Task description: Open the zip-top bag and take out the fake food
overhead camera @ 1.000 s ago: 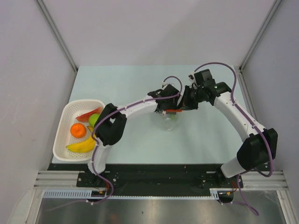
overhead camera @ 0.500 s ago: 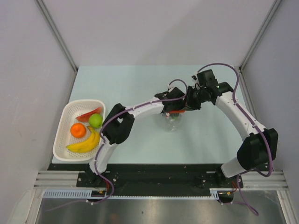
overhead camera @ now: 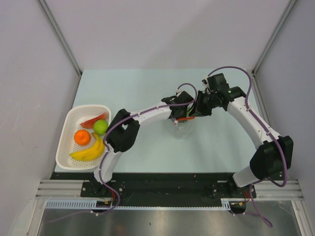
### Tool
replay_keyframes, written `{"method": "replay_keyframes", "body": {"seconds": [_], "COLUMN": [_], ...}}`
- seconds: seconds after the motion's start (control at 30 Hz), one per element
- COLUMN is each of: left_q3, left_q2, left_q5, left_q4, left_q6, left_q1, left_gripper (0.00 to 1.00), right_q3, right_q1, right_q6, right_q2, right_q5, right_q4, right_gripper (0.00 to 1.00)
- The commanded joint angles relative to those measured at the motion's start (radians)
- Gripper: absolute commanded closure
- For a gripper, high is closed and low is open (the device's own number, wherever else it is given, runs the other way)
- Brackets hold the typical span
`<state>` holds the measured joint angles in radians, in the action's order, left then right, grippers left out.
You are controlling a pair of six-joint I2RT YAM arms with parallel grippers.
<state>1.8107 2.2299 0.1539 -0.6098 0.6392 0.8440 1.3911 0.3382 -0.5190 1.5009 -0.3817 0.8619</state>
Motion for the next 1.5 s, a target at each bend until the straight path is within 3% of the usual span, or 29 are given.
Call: {"method": "replay_keyframes", "body": {"seconds": [0.0, 0.13, 0.27, 0.37, 0.4, 0.5, 0.6, 0.97, 1.37, 1.47], "left_q3": [-0.077, -0.125, -0.206, -0.292, -0.307, -0.317, -0.295, -0.195, -0.042, -0.028], "left_q2": [-0.174, -0.226, -0.317, -0.368, -0.384, -0.359, -0.304, -0.164, -0.036, -0.023], "left_q5": [0.01, 0.024, 0.113, 0.157, 0.151, 0.15, 0.119, 0.075, 0.069, 0.059], "left_q4": [0.018, 0.044, 0.054, 0.099, 0.107, 0.097, 0.105, 0.045, -0.047, -0.079], "left_q6": [-0.078, -0.069, -0.039, -0.036, -0.038, -0.058, -0.107, -0.122, -0.11, -0.115], "left_q1": [-0.003, -0.005, -0.005, -0.005, -0.005, -0.005, -0.006, -0.008, -0.008, -0.008], "left_gripper": [0.94, 0.77, 0.68, 0.59, 0.49, 0.36, 0.31, 0.23, 0.33, 0.41], "right_q3": [0.005, 0.006, 0.008, 0.013, 0.013, 0.013, 0.013, 0.013, 0.013, 0.013], "right_q1": [-0.002, 0.004, 0.051, 0.085, 0.09, 0.085, 0.081, 0.062, 0.064, 0.064], "right_q6": [0.02, -0.004, -0.013, -0.015, -0.015, -0.01, 0.005, 0.024, 0.028, 0.028], "right_q2": [-0.033, -0.03, -0.028, -0.037, -0.039, -0.027, -0.008, -0.002, -0.002, -0.002], "right_q5": [0.014, -0.069, -0.195, -0.203, -0.209, -0.229, -0.253, -0.249, -0.244, -0.243], "right_q4": [-0.023, -0.021, -0.07, -0.099, -0.104, -0.093, -0.072, -0.046, -0.041, -0.043], "right_gripper": [1.0, 1.0, 1.0, 1.0, 1.0, 1.0, 1.0, 1.0, 1.0, 1.0]}}
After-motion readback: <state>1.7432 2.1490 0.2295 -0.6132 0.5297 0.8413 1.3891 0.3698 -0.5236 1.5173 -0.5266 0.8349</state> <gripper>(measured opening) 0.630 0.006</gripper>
